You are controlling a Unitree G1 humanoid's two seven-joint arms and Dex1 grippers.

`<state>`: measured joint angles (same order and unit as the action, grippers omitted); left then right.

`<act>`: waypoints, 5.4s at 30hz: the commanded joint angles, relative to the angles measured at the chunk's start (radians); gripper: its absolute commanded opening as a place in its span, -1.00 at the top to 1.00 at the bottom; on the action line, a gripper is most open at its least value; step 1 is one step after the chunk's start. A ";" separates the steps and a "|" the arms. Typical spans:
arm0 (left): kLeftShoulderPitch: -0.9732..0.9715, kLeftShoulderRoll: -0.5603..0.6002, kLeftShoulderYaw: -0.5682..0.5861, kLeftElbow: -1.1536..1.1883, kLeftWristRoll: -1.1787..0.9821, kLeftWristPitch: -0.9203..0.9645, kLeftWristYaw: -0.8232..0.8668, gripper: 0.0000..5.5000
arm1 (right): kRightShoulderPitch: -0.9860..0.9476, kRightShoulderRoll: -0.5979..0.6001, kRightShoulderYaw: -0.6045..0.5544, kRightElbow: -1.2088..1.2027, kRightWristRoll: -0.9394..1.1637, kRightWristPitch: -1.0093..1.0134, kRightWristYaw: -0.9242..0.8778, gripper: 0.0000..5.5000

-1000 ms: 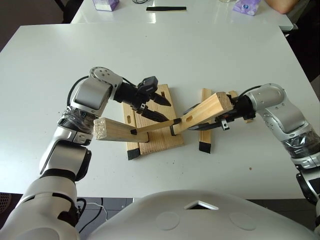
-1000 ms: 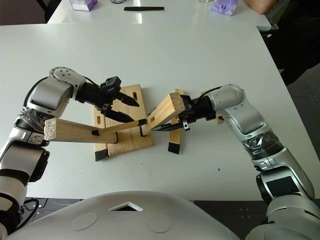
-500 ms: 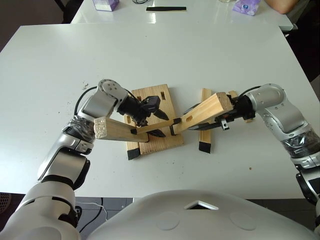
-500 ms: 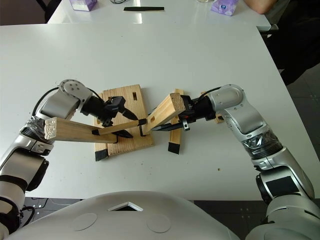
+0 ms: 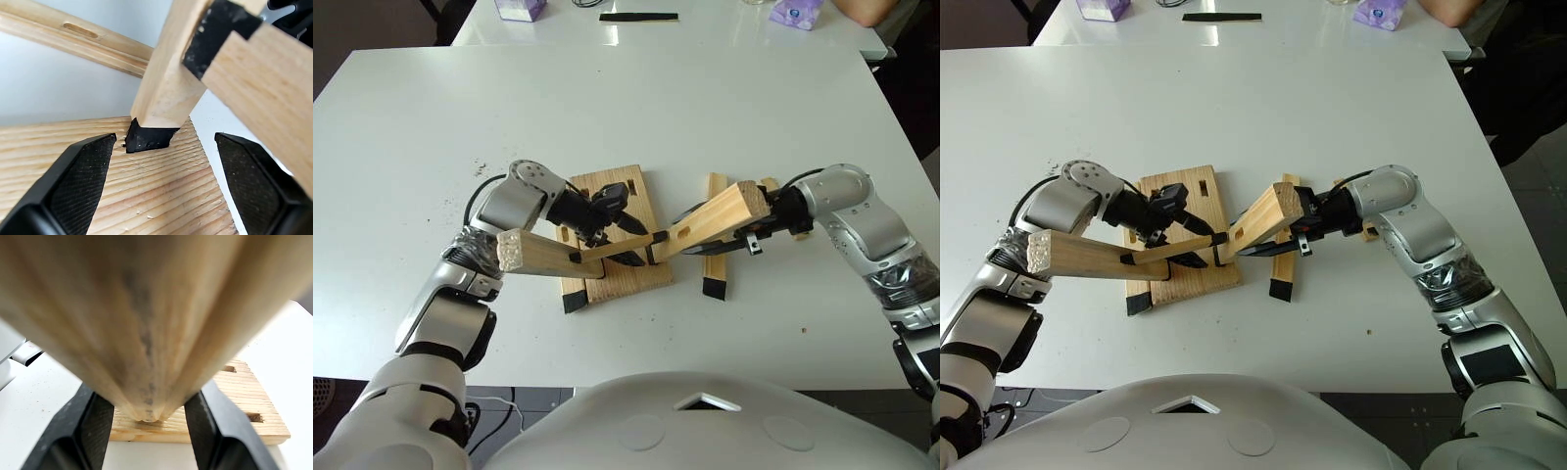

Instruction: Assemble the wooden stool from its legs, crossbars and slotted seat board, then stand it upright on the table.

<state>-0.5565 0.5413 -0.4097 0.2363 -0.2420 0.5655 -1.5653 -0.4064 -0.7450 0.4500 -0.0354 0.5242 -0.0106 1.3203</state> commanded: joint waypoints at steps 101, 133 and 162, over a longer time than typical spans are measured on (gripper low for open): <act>0.566 0.170 0.285 -0.415 0.006 -0.294 0.539 -0.37 | 0.035 0.092 -0.244 -0.105 -0.022 0.347 -0.124 0.28; 0.680 0.314 0.292 -0.642 -0.025 -0.277 0.435 -0.37 | 0.124 0.110 -0.202 -0.084 -0.186 0.224 -0.101 0.28; 0.613 0.312 0.095 -0.424 0.132 -0.364 0.455 -0.37 | 0.102 0.179 -0.286 -0.191 -0.037 0.376 -0.145 0.28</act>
<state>0.0203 0.8252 -0.2797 -0.2436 -0.1778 0.1581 -1.1154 -0.2868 -0.5679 0.1677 -0.2045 0.4782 0.4060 1.1662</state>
